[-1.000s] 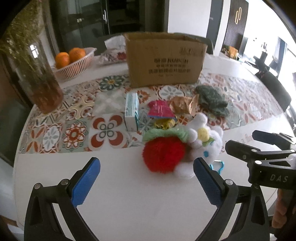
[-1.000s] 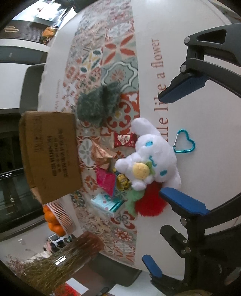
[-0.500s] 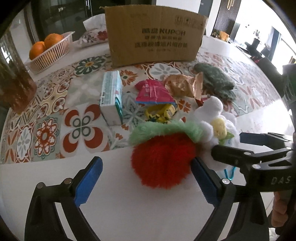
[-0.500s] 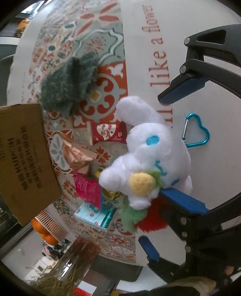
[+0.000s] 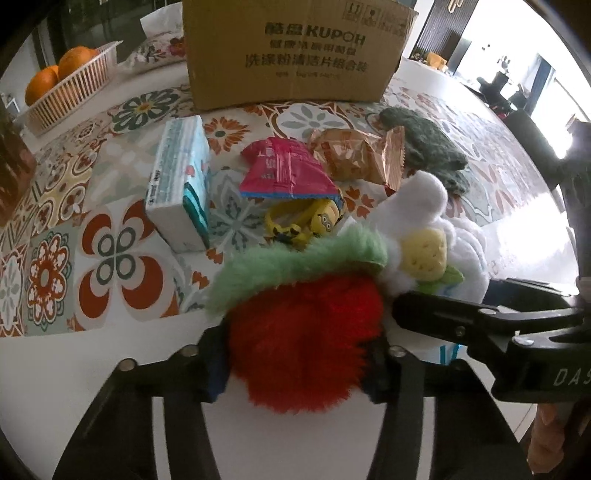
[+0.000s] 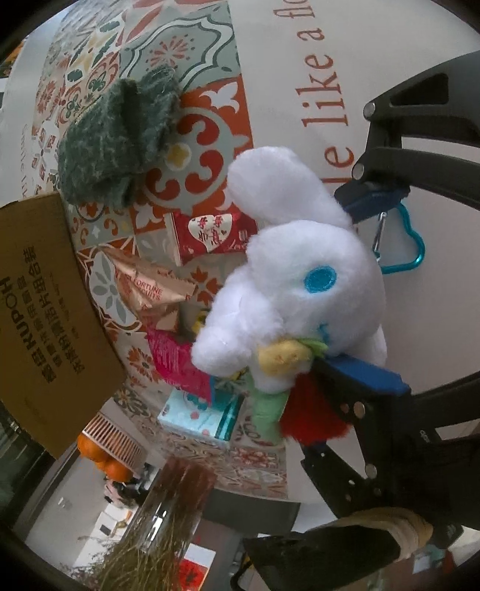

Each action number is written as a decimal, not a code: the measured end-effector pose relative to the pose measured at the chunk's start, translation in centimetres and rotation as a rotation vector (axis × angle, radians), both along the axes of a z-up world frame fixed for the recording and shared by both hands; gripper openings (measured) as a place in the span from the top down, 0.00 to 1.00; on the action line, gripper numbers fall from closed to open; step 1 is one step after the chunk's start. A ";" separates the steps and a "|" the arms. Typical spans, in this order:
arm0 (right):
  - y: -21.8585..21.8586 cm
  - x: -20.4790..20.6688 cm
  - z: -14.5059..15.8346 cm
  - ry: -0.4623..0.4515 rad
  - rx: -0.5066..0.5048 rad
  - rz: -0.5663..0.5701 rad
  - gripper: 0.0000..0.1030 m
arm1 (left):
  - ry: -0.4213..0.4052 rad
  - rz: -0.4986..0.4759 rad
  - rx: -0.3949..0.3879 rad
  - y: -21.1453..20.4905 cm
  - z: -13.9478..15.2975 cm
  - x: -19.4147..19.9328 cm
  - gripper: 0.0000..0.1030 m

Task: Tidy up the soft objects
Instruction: 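Lift both toys and carry them over the cardboard box with both tools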

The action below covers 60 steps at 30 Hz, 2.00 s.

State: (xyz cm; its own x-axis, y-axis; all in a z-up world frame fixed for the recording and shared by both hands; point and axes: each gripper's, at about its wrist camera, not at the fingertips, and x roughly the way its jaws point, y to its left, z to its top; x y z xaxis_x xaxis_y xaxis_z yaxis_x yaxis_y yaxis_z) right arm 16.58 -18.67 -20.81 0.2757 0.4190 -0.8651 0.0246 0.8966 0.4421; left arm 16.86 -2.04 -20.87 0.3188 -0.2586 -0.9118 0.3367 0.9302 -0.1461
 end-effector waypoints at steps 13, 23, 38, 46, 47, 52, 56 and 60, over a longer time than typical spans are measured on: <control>-0.4 -2.2 1.9 -0.051 -0.058 -0.075 0.39 | -0.021 0.029 -0.036 1.3 1.8 -1.7 0.62; -1.0 -3.2 5.8 -0.140 -0.074 -0.060 0.40 | -0.119 0.072 -0.068 1.7 6.2 -3.0 0.62; -2.5 -0.6 14.2 -0.354 -0.087 -0.039 0.40 | -0.294 0.148 -0.097 0.7 13.8 -1.4 0.62; -3.4 2.3 17.5 -0.436 -0.088 -0.037 0.40 | -0.366 0.171 -0.097 -0.1 16.8 1.1 0.62; -3.3 2.4 17.8 -0.441 -0.088 -0.037 0.40 | -0.372 0.170 -0.095 -0.3 17.1 1.4 0.62; -3.6 4.8 19.7 -0.485 -0.082 -0.031 0.40 | -0.417 0.177 -0.086 -0.8 18.8 3.2 0.62; -3.7 6.9 20.7 -0.500 -0.069 -0.025 0.40 | -0.433 0.185 -0.086 -0.9 19.9 5.2 0.62; -3.7 9.5 21.9 -0.512 -0.078 -0.018 0.40 | -0.447 0.191 -0.078 -1.0 20.7 7.6 0.62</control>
